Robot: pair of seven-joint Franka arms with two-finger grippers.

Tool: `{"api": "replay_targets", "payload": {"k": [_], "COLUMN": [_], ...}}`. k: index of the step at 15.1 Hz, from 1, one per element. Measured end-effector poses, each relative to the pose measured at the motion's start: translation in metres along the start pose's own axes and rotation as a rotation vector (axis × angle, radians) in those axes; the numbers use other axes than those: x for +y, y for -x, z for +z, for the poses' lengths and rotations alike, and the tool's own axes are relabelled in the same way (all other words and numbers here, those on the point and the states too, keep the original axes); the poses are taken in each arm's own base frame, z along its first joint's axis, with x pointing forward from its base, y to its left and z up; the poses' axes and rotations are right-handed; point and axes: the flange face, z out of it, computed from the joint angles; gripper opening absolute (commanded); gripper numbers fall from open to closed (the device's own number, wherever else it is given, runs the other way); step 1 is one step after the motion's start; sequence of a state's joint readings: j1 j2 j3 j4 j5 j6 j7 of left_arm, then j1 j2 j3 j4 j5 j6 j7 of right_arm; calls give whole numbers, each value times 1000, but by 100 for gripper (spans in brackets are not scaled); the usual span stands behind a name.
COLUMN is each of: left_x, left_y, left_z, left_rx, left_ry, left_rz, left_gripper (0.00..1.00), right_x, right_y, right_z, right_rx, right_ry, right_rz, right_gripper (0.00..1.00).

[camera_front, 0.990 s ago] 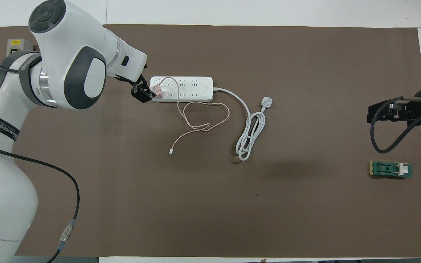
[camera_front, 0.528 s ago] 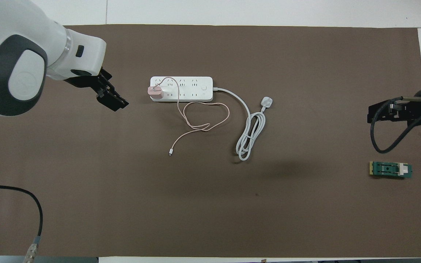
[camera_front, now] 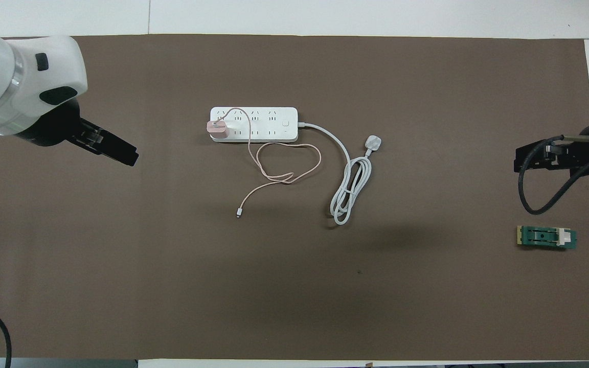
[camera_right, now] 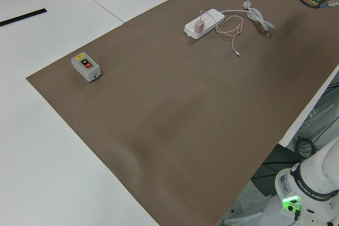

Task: Plug charger into power strip
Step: 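Open the left gripper and pull it back from the power strip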

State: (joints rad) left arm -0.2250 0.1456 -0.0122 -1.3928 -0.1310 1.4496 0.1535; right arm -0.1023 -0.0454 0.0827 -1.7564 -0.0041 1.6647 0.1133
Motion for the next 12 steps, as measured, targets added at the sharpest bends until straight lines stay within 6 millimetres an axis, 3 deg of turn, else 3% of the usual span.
{"api": "replay_targets", "payload": {"k": [2, 4, 8, 12], "left_x": [-7, -15, -27, -31], "left_y": [5, 10, 35, 52], "left_z": [-5, -12, -32, -23], "left_rx": [1, 14, 17, -38], "left_ry": [-2, -3, -18, -20], "left_rz": [-234, -341, -415, -433], "left_gripper": [100, 100, 100, 100], "right_x": [0, 0, 0, 0], "right_y": [0, 0, 0, 0], "right_z": [0, 0, 0, 0], "right_rx": [0, 0, 0, 0], "right_ry": [0, 0, 0, 0], "right_rz": [0, 0, 0, 0], "right_gripper": [100, 100, 100, 100]}}
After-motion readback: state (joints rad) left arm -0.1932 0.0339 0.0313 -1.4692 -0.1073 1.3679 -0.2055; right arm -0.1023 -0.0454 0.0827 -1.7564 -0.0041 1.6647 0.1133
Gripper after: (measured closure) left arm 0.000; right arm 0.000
